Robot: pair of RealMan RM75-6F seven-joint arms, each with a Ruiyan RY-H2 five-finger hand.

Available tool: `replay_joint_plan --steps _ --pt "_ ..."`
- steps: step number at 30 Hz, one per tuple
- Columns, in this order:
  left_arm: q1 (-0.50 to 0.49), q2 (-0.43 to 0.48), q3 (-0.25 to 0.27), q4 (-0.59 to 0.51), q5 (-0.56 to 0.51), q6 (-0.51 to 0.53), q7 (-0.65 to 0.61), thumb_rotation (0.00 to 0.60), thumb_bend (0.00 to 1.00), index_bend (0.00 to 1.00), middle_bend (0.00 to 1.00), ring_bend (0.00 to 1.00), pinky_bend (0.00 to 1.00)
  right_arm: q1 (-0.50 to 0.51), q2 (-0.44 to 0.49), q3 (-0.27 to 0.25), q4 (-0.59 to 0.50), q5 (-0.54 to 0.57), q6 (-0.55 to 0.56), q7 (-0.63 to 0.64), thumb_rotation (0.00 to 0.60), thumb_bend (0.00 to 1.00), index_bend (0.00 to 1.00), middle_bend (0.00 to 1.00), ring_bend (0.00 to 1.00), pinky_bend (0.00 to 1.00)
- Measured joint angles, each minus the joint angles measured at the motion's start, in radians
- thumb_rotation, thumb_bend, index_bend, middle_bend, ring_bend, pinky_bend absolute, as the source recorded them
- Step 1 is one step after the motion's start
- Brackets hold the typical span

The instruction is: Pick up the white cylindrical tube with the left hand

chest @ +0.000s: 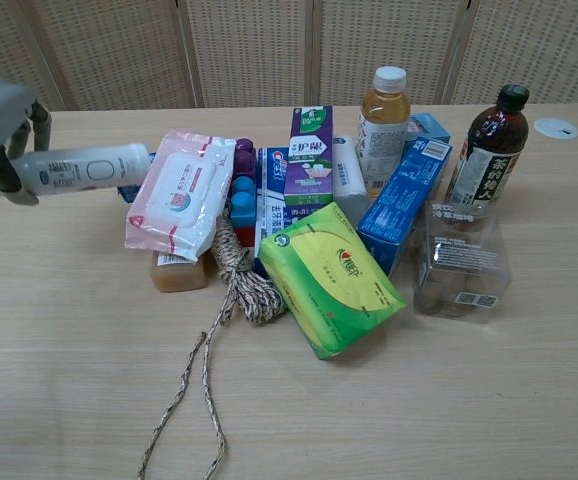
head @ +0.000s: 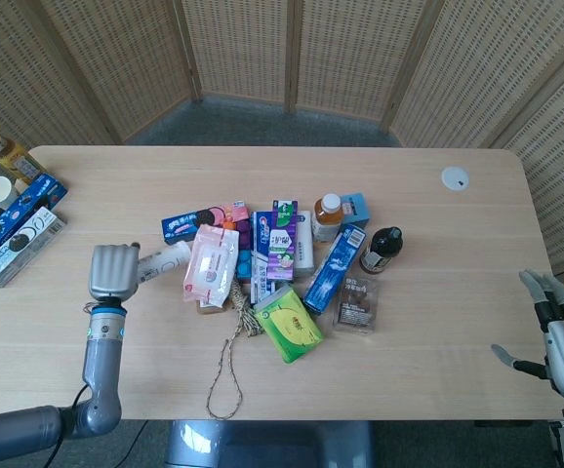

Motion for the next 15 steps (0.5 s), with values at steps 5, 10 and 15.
replay_joint_plan --steps 5,10,15 --pt "0.004 0.104 -0.026 -0.182 0.032 0.065 0.035 0.600 0.05 0.82 0.69 0.72 0.88 0.000 -0.002 -0.003 -0.003 -0.005 0.000 -0.005 0.600 0.00 0.00 0.00 0.00 0.00" --pt "0.005 0.199 -0.057 -0.335 0.060 0.129 0.074 0.600 0.05 0.82 0.69 0.72 0.88 0.000 -0.003 -0.005 -0.005 -0.009 0.001 -0.010 0.600 0.00 0.00 0.00 0.00 0.00" --pt "0.006 0.271 -0.082 -0.430 0.074 0.177 0.100 0.600 0.05 0.82 0.69 0.72 0.88 -0.001 -0.004 -0.007 -0.006 -0.014 0.004 -0.015 0.600 0.00 0.00 0.00 0.00 0.00"
